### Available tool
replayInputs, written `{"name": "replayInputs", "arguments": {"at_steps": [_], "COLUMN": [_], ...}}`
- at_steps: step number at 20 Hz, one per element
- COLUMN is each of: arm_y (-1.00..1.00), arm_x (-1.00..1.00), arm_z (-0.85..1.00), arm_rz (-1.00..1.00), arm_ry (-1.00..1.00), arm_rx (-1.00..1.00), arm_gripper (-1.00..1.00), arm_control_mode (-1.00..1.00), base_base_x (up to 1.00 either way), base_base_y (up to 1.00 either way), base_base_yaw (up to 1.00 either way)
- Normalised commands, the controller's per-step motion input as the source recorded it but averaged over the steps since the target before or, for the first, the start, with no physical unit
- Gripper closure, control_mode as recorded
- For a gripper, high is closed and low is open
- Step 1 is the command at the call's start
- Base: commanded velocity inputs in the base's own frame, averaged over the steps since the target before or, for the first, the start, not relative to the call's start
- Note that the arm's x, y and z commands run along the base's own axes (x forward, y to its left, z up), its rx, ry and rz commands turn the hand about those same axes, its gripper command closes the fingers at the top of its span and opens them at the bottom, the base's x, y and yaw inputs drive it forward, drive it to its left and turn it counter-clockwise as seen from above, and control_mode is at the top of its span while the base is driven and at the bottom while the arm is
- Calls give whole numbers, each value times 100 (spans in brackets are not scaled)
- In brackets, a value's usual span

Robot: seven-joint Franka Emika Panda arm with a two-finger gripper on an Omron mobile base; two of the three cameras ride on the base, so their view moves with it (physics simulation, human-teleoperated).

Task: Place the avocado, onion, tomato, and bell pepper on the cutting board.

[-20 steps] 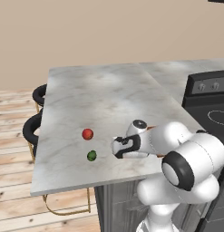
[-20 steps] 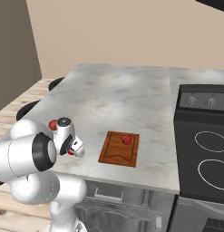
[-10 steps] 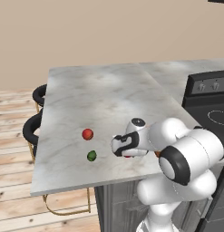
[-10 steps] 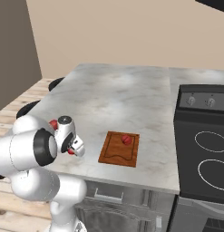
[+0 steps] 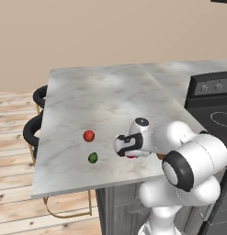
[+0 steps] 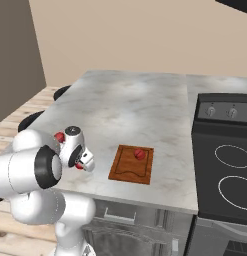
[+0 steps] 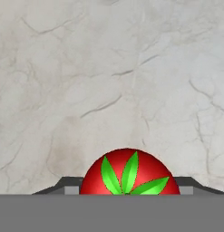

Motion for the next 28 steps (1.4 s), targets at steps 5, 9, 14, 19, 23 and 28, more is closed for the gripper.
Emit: {"name": "replayInputs", "arguments": {"at_steps": [5,9,14,19,23,28], "arm_y": [-41,-37,-28,-24,-31,-51], "arm_x": [0,0,0,0,0,0], "arm_z": [43,53,57,47,28,1], "arm_rz": [0,0,0,0,0,0], "arm_ry": [0,1,5,7,6,2], "arm_rx": [0,0,0,0,0,0], "arm_gripper": [100,100,100,100,100,100], "arm_control_mode": [-100,-100,-100,-100,-100,-100], "base_base_x": [0,0,0,0,0,0], "base_base_y": [0,0,0,0,0,0], "base_base_yaw": [0,0,0,0,0,0]}}
